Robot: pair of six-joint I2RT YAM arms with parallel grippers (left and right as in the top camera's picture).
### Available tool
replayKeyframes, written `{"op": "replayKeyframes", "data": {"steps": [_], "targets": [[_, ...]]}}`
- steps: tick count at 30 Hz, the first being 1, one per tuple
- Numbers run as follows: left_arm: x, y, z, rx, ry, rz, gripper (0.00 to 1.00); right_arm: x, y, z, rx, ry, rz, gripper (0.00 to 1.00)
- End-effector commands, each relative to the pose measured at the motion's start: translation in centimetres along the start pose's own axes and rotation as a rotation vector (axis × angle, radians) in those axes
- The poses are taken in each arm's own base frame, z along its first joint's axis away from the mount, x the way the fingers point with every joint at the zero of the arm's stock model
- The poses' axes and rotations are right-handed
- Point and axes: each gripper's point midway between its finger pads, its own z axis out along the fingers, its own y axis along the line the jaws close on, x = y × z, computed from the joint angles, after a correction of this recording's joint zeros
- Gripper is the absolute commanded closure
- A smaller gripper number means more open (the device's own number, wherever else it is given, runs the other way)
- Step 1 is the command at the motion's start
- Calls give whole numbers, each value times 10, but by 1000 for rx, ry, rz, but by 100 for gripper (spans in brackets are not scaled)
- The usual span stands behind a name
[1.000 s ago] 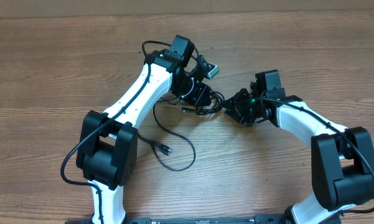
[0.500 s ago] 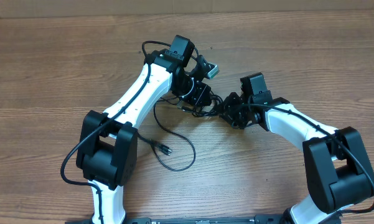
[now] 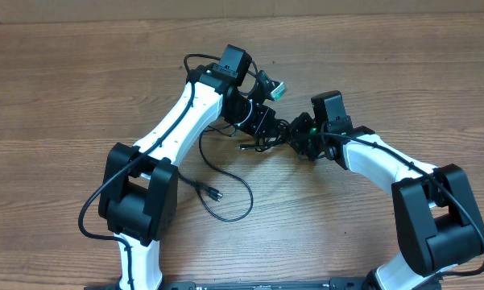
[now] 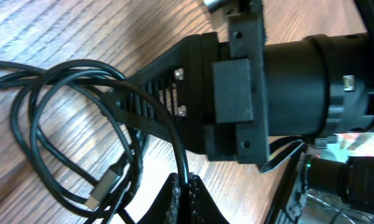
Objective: Untangle cables
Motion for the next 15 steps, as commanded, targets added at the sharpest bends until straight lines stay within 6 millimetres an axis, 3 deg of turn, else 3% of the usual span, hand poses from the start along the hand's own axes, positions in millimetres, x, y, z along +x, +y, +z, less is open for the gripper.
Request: {"op": "replayKeyframes", "data": {"steps": [1, 5, 9, 11, 12, 13, 15], "targets": [[-2, -12, 1, 70, -7, -8, 96, -4, 6, 0, -10, -21, 14, 96], [-1, -5, 1, 26, -2, -9, 96, -3, 4, 0, -1, -17, 16, 96], [8, 18, 0, -108, 36, -29, 96, 0, 0, 0, 8, 5, 29, 96], [21, 36, -4, -220, 87, -55, 65, 4, 4, -3, -24, 61, 43, 96], [28, 45, -7, -280, 116, -68, 39, 8, 7, -7, -61, 123, 62, 96], [33, 52, -9, -322, 137, -77, 26, 10, 8, -9, -78, 154, 71, 96], [36, 51, -10, -323, 146, -81, 18, 14, 13, -16, -122, 225, 93, 96]]}}
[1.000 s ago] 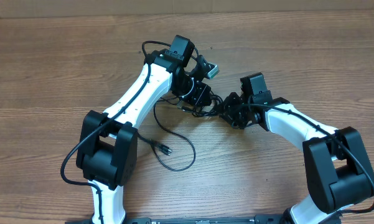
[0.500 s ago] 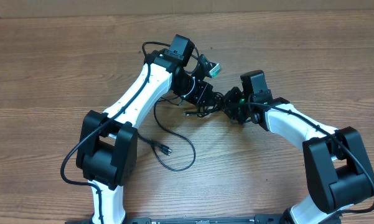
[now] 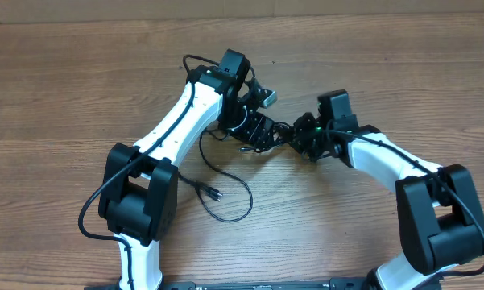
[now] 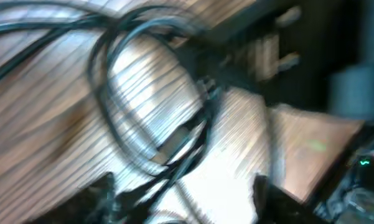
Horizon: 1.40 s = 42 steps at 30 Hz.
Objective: Untangle cables
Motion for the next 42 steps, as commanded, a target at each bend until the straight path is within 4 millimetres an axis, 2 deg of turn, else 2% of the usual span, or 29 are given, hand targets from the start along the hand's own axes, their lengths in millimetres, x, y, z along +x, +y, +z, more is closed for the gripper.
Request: {"op": "replayKeyframes", "data": {"steps": [1, 4, 9, 15, 19, 20, 25, 27, 34, 38, 42], "targets": [[3, 13, 1, -87, 20, -1, 17, 11, 14, -9, -90, 138, 30, 96], [4, 7, 4, -84, 27, 14, 20, 16, 17, -14, -120, 189, 41, 96], [4, -11, 15, -92, 43, 109, 20, 21, 18, -15, -124, 220, 67, 96], [-1, -17, 26, -221, 41, 197, 20, 22, 17, -15, -118, 225, 72, 96], [-4, -14, 27, -271, 36, 212, 25, 23, 16, -15, -116, 225, 72, 96], [-4, -10, 25, -280, 36, 199, 28, 23, 16, -15, -116, 225, 72, 96], [-2, 6, 17, -292, 37, 152, 34, 23, 15, -15, -112, 227, 68, 96], [-1, 26, 9, -350, 33, 81, 34, 23, 14, -15, -111, 227, 56, 96], [6, 67, -13, -391, 33, -36, 35, 25, 9, -15, -91, 232, 62, 96], [9, 81, -21, -395, 26, -87, 35, 27, 7, -15, -84, 240, 55, 96], [8, 85, -23, -392, 17, -100, 34, 32, 0, -15, -58, 257, 62, 96]]}}
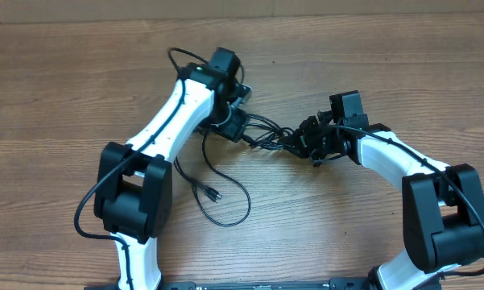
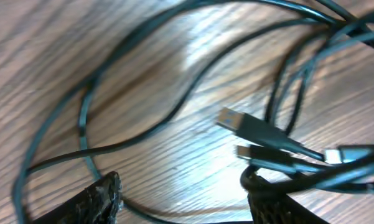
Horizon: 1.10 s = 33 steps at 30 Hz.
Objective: Untangle cables
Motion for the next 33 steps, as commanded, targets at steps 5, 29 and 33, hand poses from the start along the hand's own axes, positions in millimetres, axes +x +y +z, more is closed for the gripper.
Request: {"op": "replayKeyframes", "data": {"steps": [5, 29, 33], "targets": [[-1, -1, 1, -11, 0, -13, 36, 5, 4, -1, -11, 31, -38, 96], [13, -71, -7, 341, -22, 456, 43, 17, 14, -10, -85, 141, -11, 96], [5, -69, -5, 312, -44, 425, 42, 21, 15, -10, -97, 163, -23, 96]]}}
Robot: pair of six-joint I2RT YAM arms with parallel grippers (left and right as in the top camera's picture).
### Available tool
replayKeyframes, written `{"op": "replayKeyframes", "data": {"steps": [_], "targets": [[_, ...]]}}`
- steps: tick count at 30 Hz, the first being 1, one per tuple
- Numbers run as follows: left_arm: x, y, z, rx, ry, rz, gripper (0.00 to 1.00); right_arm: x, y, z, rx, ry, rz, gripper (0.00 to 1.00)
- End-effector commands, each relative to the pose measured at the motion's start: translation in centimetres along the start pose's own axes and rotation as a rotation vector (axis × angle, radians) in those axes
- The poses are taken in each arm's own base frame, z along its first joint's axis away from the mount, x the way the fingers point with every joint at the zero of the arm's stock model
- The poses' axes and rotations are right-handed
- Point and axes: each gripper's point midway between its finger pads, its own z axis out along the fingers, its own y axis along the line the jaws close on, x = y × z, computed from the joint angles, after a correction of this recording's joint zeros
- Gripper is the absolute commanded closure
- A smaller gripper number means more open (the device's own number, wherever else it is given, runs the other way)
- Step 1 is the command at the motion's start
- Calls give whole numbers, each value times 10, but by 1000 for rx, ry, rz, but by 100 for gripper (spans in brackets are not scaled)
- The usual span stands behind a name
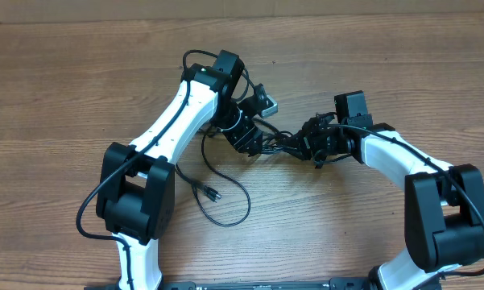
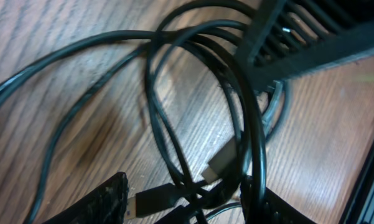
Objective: Untangle cables
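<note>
Several black cables make a tangle (image 1: 278, 143) on the wooden table between my two grippers. The left gripper (image 1: 250, 138) stands open at the tangle's left end. In the left wrist view its gap (image 2: 183, 205) holds crossed strands, a black USB plug (image 2: 155, 199) and a silver-tipped plug (image 2: 221, 163). My right gripper (image 1: 310, 147) is shut on the tangle's right end, and its ribbed finger (image 2: 311, 43) shows at the top right. One strand trails off to a two-pin plug (image 1: 212, 193).
A loose cable loop (image 1: 229, 205) lies on the table in front of the left arm. Another strand runs down beside the left arm (image 1: 203, 153). The wooden table (image 1: 64, 97) stretches out on all sides.
My left gripper has moved right, back to the tangle, and now has crossed strands and a plug inside its open jaws. The right gripper has hardly moved.
At first my left gripper was shut on one strand right beside the right gripper. Then it was open over the loops. Later it stood open farther left, with cables drawn out between the arms. Now it is open around strands at the tangle.
</note>
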Motion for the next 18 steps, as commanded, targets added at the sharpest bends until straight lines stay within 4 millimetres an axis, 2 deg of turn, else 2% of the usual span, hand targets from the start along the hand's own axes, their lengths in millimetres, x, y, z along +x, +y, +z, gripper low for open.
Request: {"op": "replayKeyframes", "data": {"steps": [1, 11, 15, 18], "targets": [[-1, 5, 4, -55, 21, -43, 43, 7, 9, -2, -37, 50, -27, 96], [-6, -10, 14, -67, 47, 7, 38, 9, 10, -2, -43, 62, -31, 96], [-7, -16, 17, -62, 56, 22, 40, 9, 11, -2, -45, 62, -34, 96], [-7, -13, 17, -80, 61, 24, 44, 11, 12, -2, -52, 75, -36, 96]]}}
